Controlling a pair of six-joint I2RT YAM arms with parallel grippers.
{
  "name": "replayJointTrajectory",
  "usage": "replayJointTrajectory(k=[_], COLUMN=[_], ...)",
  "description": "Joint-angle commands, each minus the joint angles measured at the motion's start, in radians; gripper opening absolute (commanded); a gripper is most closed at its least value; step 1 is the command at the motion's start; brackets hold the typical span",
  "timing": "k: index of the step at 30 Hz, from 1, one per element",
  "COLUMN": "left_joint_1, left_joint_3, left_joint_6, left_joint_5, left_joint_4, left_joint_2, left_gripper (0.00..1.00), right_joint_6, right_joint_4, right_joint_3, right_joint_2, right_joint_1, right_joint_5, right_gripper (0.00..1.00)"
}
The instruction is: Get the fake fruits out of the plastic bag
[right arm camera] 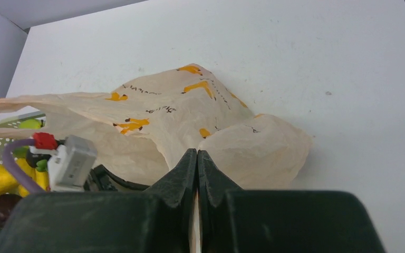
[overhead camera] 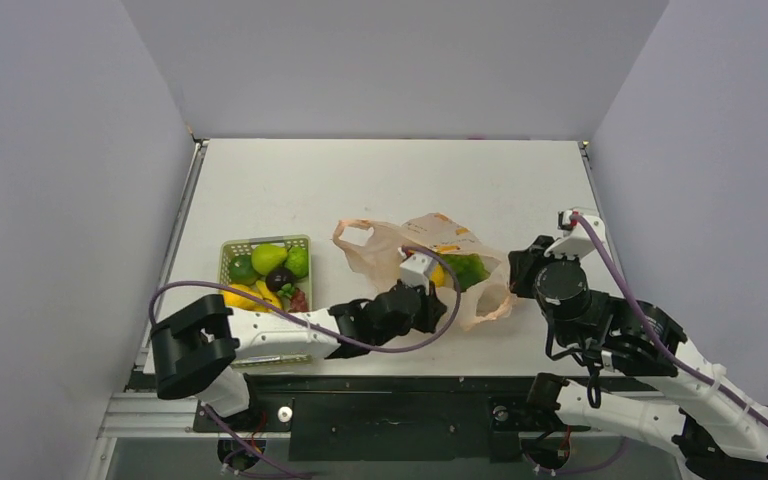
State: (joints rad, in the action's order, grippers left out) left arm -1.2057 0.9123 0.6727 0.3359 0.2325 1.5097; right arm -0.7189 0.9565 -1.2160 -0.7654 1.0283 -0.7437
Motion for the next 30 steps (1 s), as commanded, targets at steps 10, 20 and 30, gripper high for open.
replayJointTrajectory(k=[10,20,30], left_joint_1=[-0.128,-0.127,-0.121], left_joint_3=[-0.278,-0.220,-0.181], left_joint_6=[0.165,0.143,0.163], left_joint_5=[0.079,-0.021,-0.119], left_joint_4=[0.340,0.293,0.360], left_joint_2=[0.157,0.042,0.070], left_gripper=[0.00,0.13,0.27], right_joint_6=[-0.249,-0.209,-0.123], right_joint_4=[0.121,0.174,0.005], right_joint_3=[0.359,0.292,0.437], right_joint_2=[0.211,0.236,0.280], right_joint_1=[0.004,0.008,0.008], right_joint_5=[0.084,0.344,0.499], right_gripper=[0.00,0.81,0.86])
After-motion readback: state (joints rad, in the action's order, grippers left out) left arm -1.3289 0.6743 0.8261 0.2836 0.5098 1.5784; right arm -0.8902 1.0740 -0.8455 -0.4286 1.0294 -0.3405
